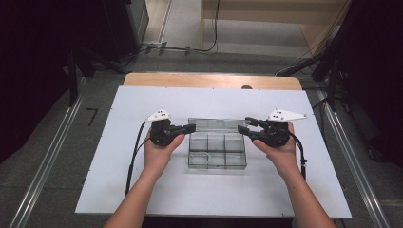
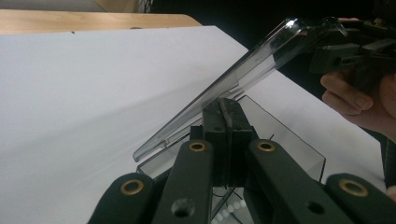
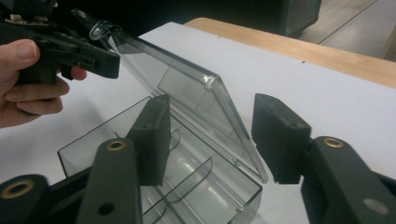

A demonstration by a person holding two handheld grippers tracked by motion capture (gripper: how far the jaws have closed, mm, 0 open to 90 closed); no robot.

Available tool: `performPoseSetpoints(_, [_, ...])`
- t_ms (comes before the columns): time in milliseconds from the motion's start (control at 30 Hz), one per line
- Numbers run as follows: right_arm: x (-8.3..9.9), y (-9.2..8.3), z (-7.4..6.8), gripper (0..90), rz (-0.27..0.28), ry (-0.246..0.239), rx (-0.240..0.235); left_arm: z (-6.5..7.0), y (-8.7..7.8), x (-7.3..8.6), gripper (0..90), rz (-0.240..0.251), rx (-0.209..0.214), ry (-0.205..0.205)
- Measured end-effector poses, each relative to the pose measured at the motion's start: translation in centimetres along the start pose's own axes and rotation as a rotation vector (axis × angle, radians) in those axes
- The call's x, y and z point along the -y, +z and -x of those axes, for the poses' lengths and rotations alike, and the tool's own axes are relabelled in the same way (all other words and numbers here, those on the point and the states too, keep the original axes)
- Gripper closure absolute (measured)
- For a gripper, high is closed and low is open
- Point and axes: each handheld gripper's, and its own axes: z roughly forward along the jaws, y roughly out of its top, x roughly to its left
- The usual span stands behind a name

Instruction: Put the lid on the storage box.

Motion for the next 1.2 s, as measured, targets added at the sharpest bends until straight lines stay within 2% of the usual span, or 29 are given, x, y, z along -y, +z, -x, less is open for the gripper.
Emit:
performPoseSetpoints(167, [0.6, -0.1, 0.4, 40.9, -0.017, 0.018, 0.018, 0.0, -0.1, 0.0, 89.9, -0.001, -0.001, 0.004])
performPoseSetpoints(300, [1.1, -0.3, 0.6, 41.8, -0.02, 0.033, 0.029, 0.0, -0.2, 0.0, 89.9, 0.006, 0.001, 0.001])
performPoseSetpoints(567, [2.0, -0.7, 0.5, 56.5, -0.055, 0.067, 0.064, 0.2, -0.3, 0.0, 89.9, 0.012, 0.005, 0.007])
performPoseSetpoints(800, [2.7, -0.8, 0.3, 76.0, -0.071, 0.092, 0.087, 0.2, -0.4, 0.0, 89.9, 0.014, 0.011, 0.009])
performPoseSetpoints(933, [2.6, -0.8, 0.1, 87.5, -0.069, 0.098, 0.084, 0.2, -0.5, 0.0, 89.9, 0.018, 0.017, 0.008])
performPoseSetpoints(1200, [2.0, -1.1, 0.0, 87.6, -0.029, 0.12, 0.058, 0.3, -0.8, 0.0, 89.9, 0.023, 0.019, 0.012])
